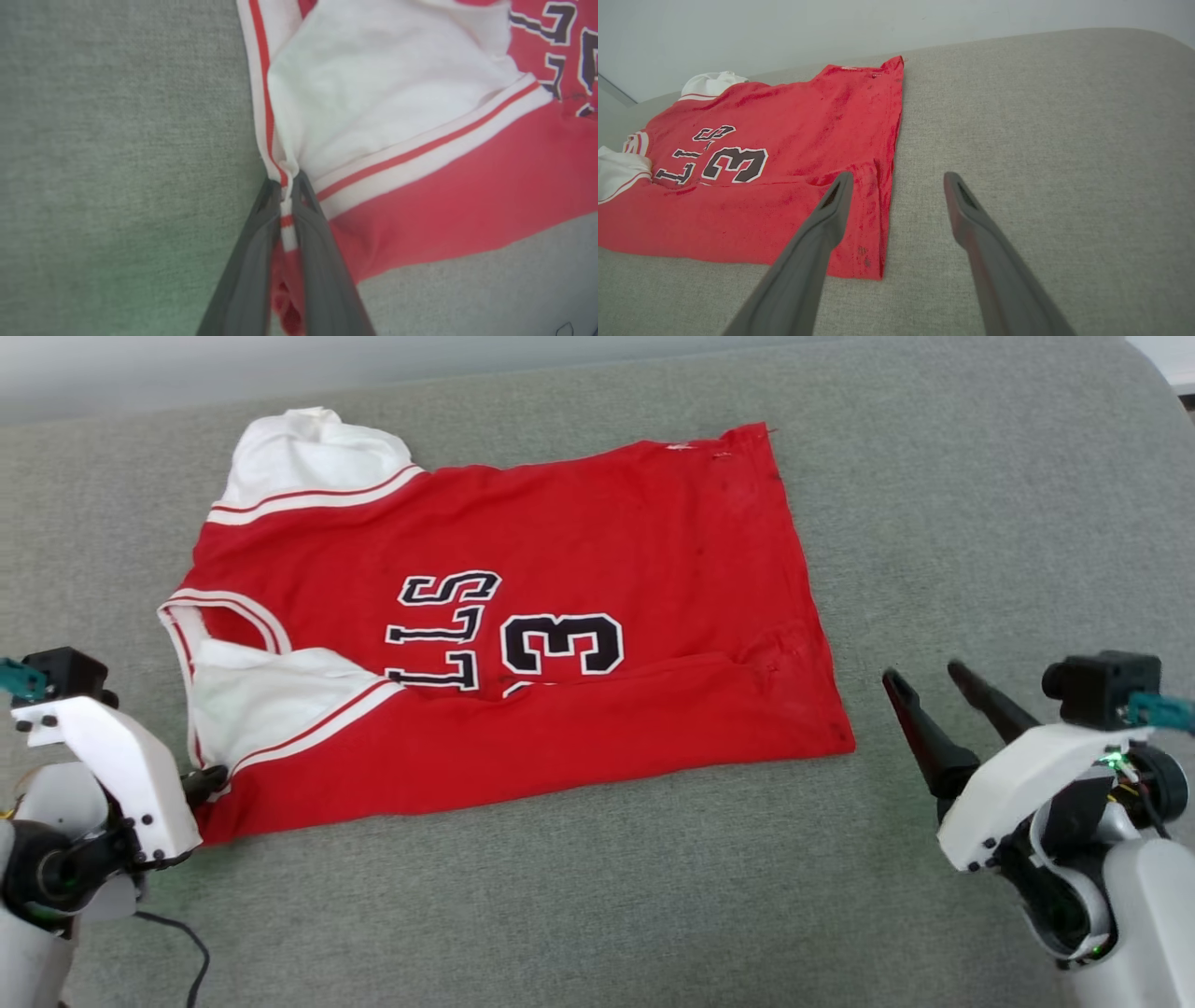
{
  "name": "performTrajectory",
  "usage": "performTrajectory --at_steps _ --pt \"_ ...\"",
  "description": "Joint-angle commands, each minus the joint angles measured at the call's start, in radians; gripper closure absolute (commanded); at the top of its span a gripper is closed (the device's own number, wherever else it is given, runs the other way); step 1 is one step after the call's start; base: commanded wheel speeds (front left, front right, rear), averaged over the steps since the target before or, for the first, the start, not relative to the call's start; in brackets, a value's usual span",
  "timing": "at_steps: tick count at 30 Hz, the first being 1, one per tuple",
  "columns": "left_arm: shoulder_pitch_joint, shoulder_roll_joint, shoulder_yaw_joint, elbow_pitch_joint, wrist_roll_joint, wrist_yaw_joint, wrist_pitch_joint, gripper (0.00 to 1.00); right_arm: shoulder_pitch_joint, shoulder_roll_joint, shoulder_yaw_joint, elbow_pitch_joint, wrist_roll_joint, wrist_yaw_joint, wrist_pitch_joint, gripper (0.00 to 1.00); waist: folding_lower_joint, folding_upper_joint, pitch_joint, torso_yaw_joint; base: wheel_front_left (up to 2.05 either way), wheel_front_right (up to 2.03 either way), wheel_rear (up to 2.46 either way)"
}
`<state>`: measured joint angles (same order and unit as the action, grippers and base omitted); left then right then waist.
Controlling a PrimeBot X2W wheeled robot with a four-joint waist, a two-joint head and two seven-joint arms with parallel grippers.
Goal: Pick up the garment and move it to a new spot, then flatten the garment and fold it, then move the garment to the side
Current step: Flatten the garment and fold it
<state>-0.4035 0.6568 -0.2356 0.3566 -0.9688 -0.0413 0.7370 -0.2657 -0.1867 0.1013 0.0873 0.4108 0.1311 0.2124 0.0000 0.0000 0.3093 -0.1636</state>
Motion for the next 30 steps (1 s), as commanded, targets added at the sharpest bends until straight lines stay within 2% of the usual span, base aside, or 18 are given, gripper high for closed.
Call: performTrajectory --at_steps 1,2,3,5,9,16,17,18,19,25,30 --pt "0.007 -0.038 -0.028 0.007 0.004 -0.007 -0.003 1.00 -0.017 -0.014 -0.007 0.025 0.029 -0.001 0.083 0.00 0.0000 0.0000 -0.010 0.015 0.00 0.00 0.00" --pt "-0.004 -0.040 -0.025 0.004 0.007 -0.010 -0.013 1.00 -0.030 -0.025 -0.010 0.036 0.034 -0.001 0.146 0.00 0.0000 0.0000 -0.012 0.022 0.00 0.00 0.00" --pt "-0.038 -0.040 -0.023 -0.016 0.018 -0.018 -0.038 1.00 -0.073 -0.045 -0.019 0.068 0.073 -0.001 0.333 0.00 0.0000 0.0000 -0.012 0.043 0.00 0.00 0.00" --pt "-0.061 -0.044 -0.021 -0.036 0.022 -0.022 -0.050 1.00 -0.093 -0.050 -0.026 0.082 0.080 -0.001 0.422 0.00 0.0000 0.0000 -0.005 0.060 0.00 0.00 0.00" --pt "-0.092 -0.051 -0.032 -0.088 0.044 -0.027 -0.073 1.00 -0.146 -0.040 -0.019 0.113 0.076 -0.001 0.533 0.00 0.0000 0.0000 0.019 0.091 0.00 0.00 0.00" --pt "-0.114 -0.058 -0.047 -0.148 0.077 -0.021 -0.098 1.00 -0.201 -0.007 0.018 0.225 0.082 -0.001 0.626 0.00 0.0000 0.0000 0.051 0.131 0.00 0.00 0.00" --pt "-0.114 -0.058 -0.048 -0.151 0.079 -0.020 -0.102 1.00 -0.202 -0.002 0.027 0.240 0.084 -0.001 0.636 0.54 0.0000 0.0000 0.053 0.134 0.00 0.00 0.00" --pt "-0.112 -0.058 -0.049 -0.154 0.082 -0.019 -0.105 1.00 -0.204 0.002 0.035 0.251 0.089 0.000 0.643 0.85 0.0000 0.0000 0.055 0.136 0.00 0.00 0.00" --pt "-0.107 -0.059 -0.051 -0.156 0.084 -0.018 -0.107 1.00 -0.207 0.005 0.042 0.261 0.095 0.000 0.650 1.00 0.0000 0.0000 0.056 0.138 0.00 0.00 0.00" --pt "-0.093 -0.064 -0.046 -0.150 0.090 -0.011 -0.137 1.00 -0.238 -0.018 0.054 0.271 0.106 -0.001 0.623 1.00 0.0000 0.0000 0.045 0.142 0.00 0.00 0.00" --pt "-0.062 -0.087 -0.038 -0.124 0.079 -0.010 -0.180 1.00 -0.241 -0.039 0.069 0.250 0.120 -0.001 0.586 1.00 0.0000 0.0000 -0.005 0.142 0.00 0.00 0.00"
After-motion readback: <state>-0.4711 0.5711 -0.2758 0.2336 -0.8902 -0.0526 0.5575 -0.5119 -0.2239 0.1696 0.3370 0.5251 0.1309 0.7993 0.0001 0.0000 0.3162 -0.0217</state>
